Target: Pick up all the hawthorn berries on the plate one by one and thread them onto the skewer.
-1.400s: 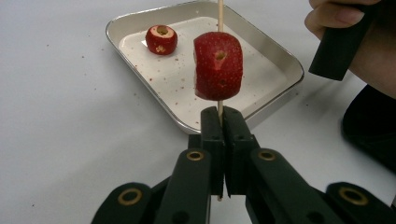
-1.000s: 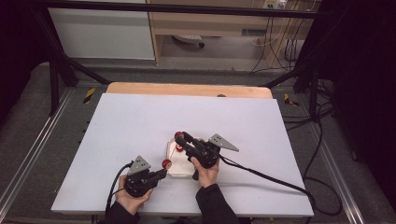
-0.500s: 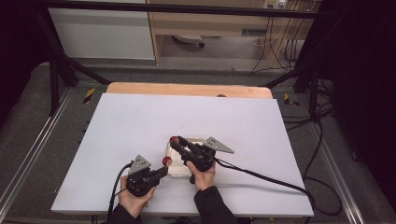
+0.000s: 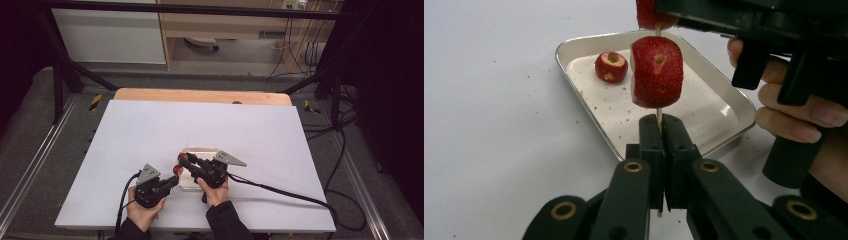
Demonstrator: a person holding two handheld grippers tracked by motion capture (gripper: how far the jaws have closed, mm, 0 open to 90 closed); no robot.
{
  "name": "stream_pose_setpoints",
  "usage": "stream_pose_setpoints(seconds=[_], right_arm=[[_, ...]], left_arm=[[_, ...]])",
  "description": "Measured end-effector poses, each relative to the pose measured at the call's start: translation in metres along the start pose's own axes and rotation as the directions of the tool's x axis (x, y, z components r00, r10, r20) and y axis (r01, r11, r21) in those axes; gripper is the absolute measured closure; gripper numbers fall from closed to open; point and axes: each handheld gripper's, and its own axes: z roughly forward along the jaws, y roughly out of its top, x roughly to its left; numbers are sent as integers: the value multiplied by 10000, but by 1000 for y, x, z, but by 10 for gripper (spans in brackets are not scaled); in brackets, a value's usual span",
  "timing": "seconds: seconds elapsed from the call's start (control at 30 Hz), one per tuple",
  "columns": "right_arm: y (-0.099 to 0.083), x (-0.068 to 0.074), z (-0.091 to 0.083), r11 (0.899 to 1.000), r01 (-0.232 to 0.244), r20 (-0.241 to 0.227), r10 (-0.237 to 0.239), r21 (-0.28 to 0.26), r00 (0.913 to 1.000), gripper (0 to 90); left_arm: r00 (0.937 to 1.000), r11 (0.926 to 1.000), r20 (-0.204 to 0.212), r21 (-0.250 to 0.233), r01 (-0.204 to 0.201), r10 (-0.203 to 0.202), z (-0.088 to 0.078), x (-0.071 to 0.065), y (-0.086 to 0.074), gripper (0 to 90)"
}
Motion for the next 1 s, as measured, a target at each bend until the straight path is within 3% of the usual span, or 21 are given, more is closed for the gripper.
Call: stream_pose_setpoints(seconds=[0.4,0.53,0.63,0.7,0.73,0.8,1.0], right_arm=[[0,1,-2,9989,-153,118,147,454,9998,608],[11,4,-6,9979,247,276,-264,594,9993,531],[20,6,-10,9934,524,563,-583,1019,9967,462],[28,5,-13,9816,853,930,-1023,1707,9904,384],[28,5,-13,9816,853,930,-1023,1707,9904,384],[32,4,-15,9691,1120,1130,-1393,2198,9838,345],[40,-5,-16,9146,1423,1503,-2124,3784,9656,208]], left_arm=[[9993,9993,14,59,-376,376,-1,3,0,883],[9968,9967,-128,213,-785,788,-3,7,-2,883],[9946,9943,-140,314,-1020,1025,-6,11,-2,883],[9937,9934,-207,346,-1092,1100,-8,14,-2,883],[9929,9924,-230,401,-1160,1170,-9,15,-3,883],[9922,9916,-263,463,-1206,1219,-12,19,-3,882],[9869,9855,-328,677,-1556,1581,-20,28,-6,882]])
